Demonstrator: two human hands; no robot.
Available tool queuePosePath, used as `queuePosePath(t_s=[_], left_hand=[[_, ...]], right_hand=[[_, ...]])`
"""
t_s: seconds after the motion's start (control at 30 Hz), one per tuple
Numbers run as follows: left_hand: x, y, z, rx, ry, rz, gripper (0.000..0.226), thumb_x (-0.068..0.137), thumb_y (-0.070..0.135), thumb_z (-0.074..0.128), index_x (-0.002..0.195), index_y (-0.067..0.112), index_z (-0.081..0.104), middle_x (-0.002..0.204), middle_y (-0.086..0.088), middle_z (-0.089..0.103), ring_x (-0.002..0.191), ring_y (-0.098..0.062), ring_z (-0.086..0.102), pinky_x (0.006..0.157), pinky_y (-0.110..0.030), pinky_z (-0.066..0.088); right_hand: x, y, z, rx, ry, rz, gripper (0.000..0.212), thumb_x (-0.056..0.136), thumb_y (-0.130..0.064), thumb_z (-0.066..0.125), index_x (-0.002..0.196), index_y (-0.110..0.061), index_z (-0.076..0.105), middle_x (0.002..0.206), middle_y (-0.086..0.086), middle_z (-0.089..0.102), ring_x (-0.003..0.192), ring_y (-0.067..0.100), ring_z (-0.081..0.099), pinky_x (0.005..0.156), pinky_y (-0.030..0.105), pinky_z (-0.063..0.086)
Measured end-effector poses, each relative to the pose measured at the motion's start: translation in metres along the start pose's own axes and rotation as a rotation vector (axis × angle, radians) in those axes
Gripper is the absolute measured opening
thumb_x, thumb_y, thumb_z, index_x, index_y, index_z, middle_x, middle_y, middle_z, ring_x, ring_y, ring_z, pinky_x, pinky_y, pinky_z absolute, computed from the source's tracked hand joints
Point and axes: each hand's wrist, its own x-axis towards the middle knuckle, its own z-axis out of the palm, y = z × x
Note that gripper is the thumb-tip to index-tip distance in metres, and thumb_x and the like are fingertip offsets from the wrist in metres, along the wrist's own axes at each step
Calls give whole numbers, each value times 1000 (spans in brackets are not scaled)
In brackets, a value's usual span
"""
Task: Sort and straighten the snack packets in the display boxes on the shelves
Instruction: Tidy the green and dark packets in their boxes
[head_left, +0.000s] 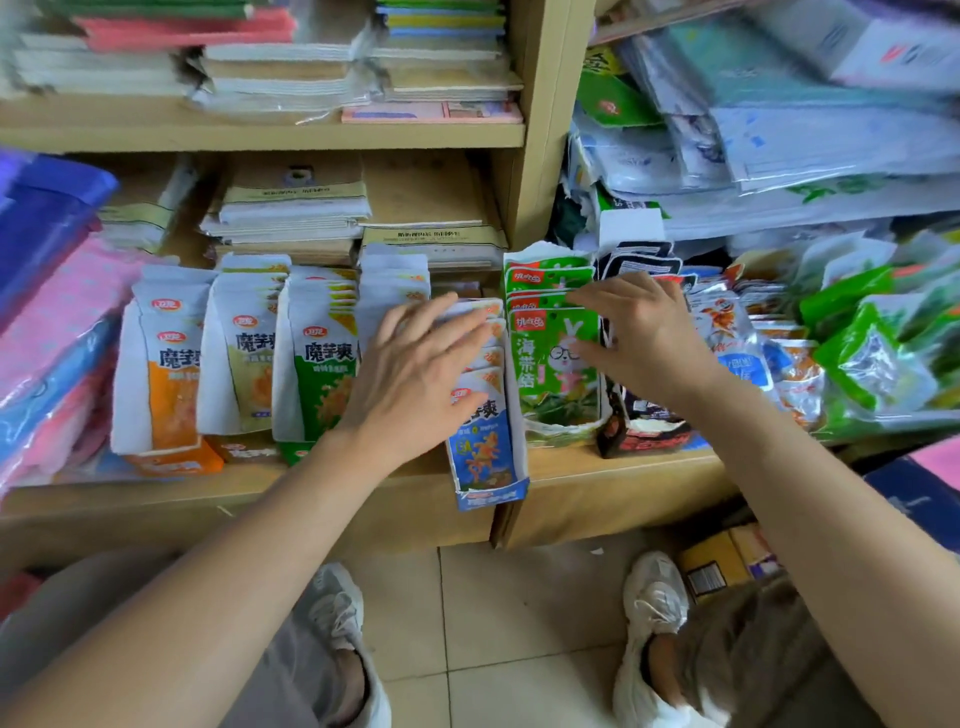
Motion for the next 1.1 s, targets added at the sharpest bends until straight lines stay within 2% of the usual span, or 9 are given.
queuePosePath(t_s=[0.23, 0.4, 0.5, 0.63, 0.73, 0.8, 0.87, 0.97, 1.1], left_hand=[[-10, 9, -1, -60, 21, 38, 61, 86, 60, 57, 133, 21, 65, 150, 0, 52, 147, -26, 35, 119, -49, 24], [-40, 30, -3, -104, -67, 203, 59, 77, 71, 67, 115, 26, 74, 124, 9, 67, 122, -21, 56, 105, -41, 37], [-47, 32, 6, -83, -161, 195, 42, 79, 58, 75, 107, 27, 76, 103, 10, 73, 102, -18, 64, 98, -40, 41], [-45, 33, 15, -74, -132, 180, 13, 82, 33, 79, 90, 24, 76, 79, 11, 73, 77, -18, 63, 91, -36, 40], [-39, 28, 18, -31, -127, 103, 11, 81, 28, 82, 82, 23, 72, 71, 9, 69, 68, -20, 61, 82, -33, 35], [-33, 23, 17, -48, -121, 66, 16, 79, 37, 81, 80, 24, 72, 70, 11, 68, 68, -18, 63, 78, -31, 34], [-24, 22, 11, -107, -52, 39, 19, 81, 44, 75, 79, 26, 74, 71, 14, 68, 70, -13, 62, 75, -30, 39], [2, 23, 0, -229, 155, -14, 14, 88, 33, 66, 81, 23, 74, 77, 12, 70, 75, -13, 63, 73, -34, 46], [48, 15, 3, -272, 123, -35, 28, 95, 35, 58, 113, 21, 74, 106, 6, 74, 101, -18, 60, 86, -34, 44]], right_hand=[[-1, 4, 3, -39, -101, 4, 57, 79, -34, 81, 131, -16, 65, 132, 2, 65, 122, 31, 49, 99, 51, 32], [-3, 6, 3, -15, -81, 3, 57, 80, -26, 81, 133, -17, 63, 129, 8, 64, 119, 34, 52, 98, 54, 35], [0, 6, 6, 33, -55, 28, 48, 83, -19, 78, 129, -14, 66, 120, 12, 64, 113, 36, 54, 96, 53, 35], [4, 9, 12, 108, 4, 50, 30, 83, -15, 76, 113, -13, 72, 106, 9, 63, 102, 34, 58, 88, 45, 36], [6, 10, 6, 231, -33, 48, 17, 83, -12, 76, 99, -13, 69, 91, 0, 64, 81, 22, 60, 91, 53, 46], [3, 12, -4, 305, -87, 15, 17, 81, -10, 78, 92, -15, 66, 79, -6, 63, 66, 12, 56, 87, 60, 49], [-4, 14, -14, 356, -161, -26, 21, 78, -12, 83, 86, -20, 65, 81, -9, 67, 72, 10, 64, 87, 59, 49], [-15, 15, -22, 361, -197, -94, 24, 77, -14, 84, 86, -27, 67, 83, -17, 66, 80, 11, 68, 86, 57, 49], [-18, 13, -25, 357, -173, -132, 19, 79, -14, 83, 86, -24, 69, 82, -33, 56, 77, 5, 64, 86, 55, 49]])
